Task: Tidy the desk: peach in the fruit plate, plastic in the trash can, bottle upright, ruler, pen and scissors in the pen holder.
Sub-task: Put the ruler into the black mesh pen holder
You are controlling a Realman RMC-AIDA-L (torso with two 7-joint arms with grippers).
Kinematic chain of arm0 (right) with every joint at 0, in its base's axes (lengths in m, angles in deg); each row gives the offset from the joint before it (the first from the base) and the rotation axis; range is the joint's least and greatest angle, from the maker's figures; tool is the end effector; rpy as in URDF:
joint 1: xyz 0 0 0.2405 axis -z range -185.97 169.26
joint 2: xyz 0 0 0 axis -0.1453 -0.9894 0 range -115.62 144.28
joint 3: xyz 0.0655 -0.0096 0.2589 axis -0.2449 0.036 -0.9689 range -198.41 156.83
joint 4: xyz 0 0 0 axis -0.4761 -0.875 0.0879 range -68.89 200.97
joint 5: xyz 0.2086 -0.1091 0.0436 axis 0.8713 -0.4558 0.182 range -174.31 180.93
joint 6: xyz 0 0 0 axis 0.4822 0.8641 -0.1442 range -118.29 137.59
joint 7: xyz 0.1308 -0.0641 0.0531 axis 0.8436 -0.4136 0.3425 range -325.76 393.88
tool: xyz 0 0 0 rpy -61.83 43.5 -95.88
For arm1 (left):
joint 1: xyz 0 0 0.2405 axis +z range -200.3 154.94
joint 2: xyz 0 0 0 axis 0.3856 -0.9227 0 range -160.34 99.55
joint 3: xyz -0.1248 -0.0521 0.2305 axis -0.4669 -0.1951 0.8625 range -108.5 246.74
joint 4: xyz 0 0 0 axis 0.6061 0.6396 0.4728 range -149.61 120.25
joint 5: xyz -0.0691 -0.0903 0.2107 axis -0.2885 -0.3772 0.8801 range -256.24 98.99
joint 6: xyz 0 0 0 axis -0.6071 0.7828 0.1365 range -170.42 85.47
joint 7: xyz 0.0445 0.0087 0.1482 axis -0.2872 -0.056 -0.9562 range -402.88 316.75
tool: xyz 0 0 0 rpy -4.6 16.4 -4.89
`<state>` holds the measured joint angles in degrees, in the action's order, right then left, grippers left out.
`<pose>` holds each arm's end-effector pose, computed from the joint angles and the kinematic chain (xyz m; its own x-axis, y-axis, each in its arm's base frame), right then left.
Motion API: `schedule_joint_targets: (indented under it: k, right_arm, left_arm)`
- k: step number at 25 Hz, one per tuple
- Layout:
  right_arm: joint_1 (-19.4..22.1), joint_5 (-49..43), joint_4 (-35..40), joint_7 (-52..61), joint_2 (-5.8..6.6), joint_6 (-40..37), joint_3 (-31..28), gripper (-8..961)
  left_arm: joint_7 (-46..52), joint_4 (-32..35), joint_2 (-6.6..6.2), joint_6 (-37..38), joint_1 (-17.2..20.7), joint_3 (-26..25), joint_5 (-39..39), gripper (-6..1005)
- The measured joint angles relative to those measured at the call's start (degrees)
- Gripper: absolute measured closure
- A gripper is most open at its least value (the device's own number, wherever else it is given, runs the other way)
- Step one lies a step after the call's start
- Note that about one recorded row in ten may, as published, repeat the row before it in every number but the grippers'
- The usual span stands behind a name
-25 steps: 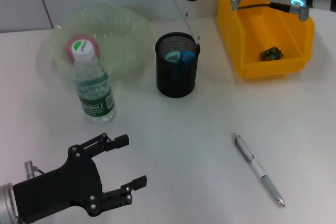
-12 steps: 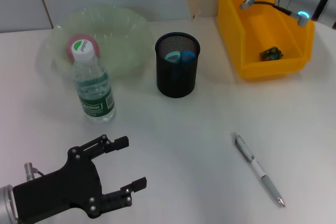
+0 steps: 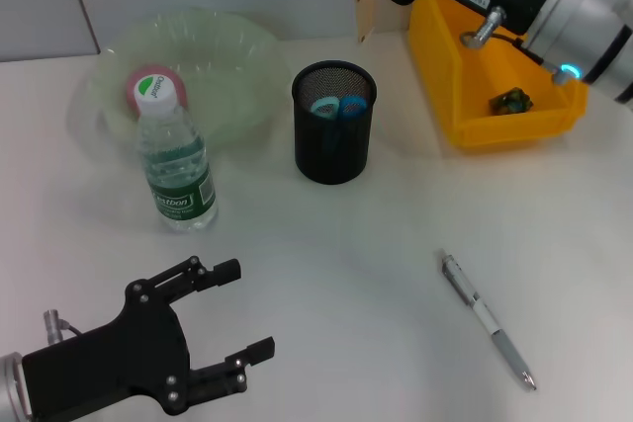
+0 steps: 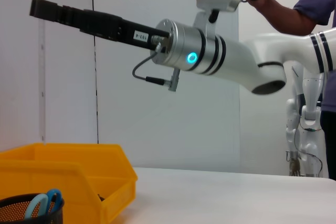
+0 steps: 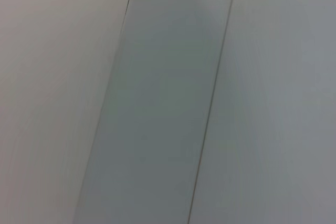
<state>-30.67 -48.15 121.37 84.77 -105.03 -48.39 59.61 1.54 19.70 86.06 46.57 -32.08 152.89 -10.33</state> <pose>0.1630 0.4170 0.0096 0.6803 0.2962 -0.6704 -0.3049 -0.7174 -0.6264 -0.2973 0.2504 -0.0634 0.7494 -0.0103 0.6620 0.2011 -0.9491 -0.2424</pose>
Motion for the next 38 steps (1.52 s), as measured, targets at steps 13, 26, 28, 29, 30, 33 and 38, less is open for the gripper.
schedule_joint_targets:
  k: [13, 26, 28, 29, 30, 33, 38]
  right_arm:
    - [-7.8, 10.11, -20.56, -11.51, -0.11, -7.25, -1.7, 578]
    - [-12.35, 18.86, -33.34, -19.49, -0.39, -13.73, -1.08, 578]
    - [-12.85, 20.73, -35.18, -20.15, -0.43, -14.83, -0.8, 578]
    - [-13.39, 21.49, -36.57, -20.27, -0.43, -15.45, -0.72, 578]
    - [-13.39, 21.49, -36.57, -20.27, -0.43, -15.45, -0.72, 578]
    - [-14.17, 21.58, -38.24, -19.59, -0.43, -15.37, -0.74, 578]
    - [-16.09, 21.59, -41.84, -18.8, -0.52, -15.08, -0.69, 577]
  left_arm:
    - [-0.17, -0.11, 0.0, 0.25, -0.11, -0.1, 0.0, 203]
    - [-0.27, -0.18, 0.07, 0.25, -0.27, -0.06, 0.0, 204]
    - [-0.27, -0.19, 0.07, 0.25, -0.27, -0.04, 0.0, 204]
    - [-0.28, -0.19, 0.09, 0.25, -0.27, -0.01, 0.0, 204]
    - [-0.28, -0.19, 0.09, 0.25, -0.27, -0.01, 0.0, 204]
    - [-0.72, -0.2, 0.21, 0.25, -0.23, 0.05, 0.0, 204]
    - [-0.81, -0.28, 0.32, 0.2, -0.39, 0.11, 0.0, 204]
